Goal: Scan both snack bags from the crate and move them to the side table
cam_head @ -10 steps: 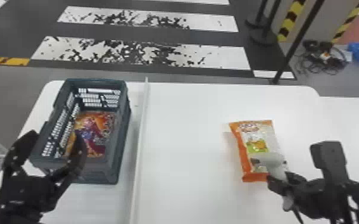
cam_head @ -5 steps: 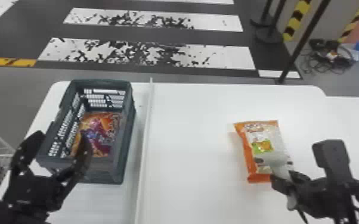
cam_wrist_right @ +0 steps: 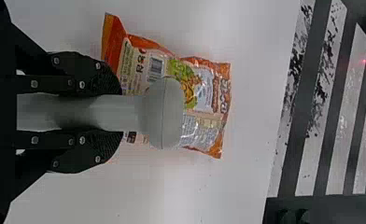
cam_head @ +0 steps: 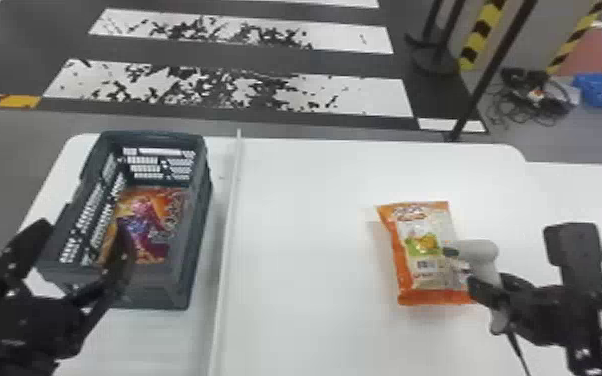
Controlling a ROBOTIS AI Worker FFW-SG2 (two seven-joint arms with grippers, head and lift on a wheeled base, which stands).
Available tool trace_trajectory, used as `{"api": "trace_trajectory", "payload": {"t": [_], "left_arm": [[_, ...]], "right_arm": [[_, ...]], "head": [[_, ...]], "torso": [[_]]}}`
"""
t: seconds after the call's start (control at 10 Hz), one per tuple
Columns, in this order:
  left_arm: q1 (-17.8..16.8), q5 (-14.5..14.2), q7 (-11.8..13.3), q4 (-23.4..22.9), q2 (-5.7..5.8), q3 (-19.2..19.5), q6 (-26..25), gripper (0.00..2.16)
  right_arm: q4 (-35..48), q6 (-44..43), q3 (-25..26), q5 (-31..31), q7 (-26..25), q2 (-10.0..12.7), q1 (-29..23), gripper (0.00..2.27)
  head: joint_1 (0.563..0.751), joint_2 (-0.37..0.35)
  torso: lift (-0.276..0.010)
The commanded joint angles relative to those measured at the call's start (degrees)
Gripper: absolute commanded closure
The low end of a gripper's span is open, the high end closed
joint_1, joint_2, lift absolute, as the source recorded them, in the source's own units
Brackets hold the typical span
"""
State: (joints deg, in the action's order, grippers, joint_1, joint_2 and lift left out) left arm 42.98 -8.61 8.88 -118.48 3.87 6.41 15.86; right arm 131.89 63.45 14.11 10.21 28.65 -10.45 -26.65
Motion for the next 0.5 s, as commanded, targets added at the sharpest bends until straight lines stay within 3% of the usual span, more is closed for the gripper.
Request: {"api": "trace_trajectory", "payload": {"t": [0.0,0.4], "left_arm": [[0.00,0.00,0.00,0.00,-0.09,0.00,0.00,0.15],[0.00,0.00,0.00,0.00,-0.09,0.00,0.00,0.15]], "right_arm": [[-3.48,-0.74,3.91,-1.24,-0.87,0.08,1.87,2.25],[-17.37,-11.11,9.27,-2.74,-3.60,-0.19,5.91,2.25]], "head": [[0.695,-0.119],[0.695,-0.257]], "torso": [[-0.075],[-0.075]]}}
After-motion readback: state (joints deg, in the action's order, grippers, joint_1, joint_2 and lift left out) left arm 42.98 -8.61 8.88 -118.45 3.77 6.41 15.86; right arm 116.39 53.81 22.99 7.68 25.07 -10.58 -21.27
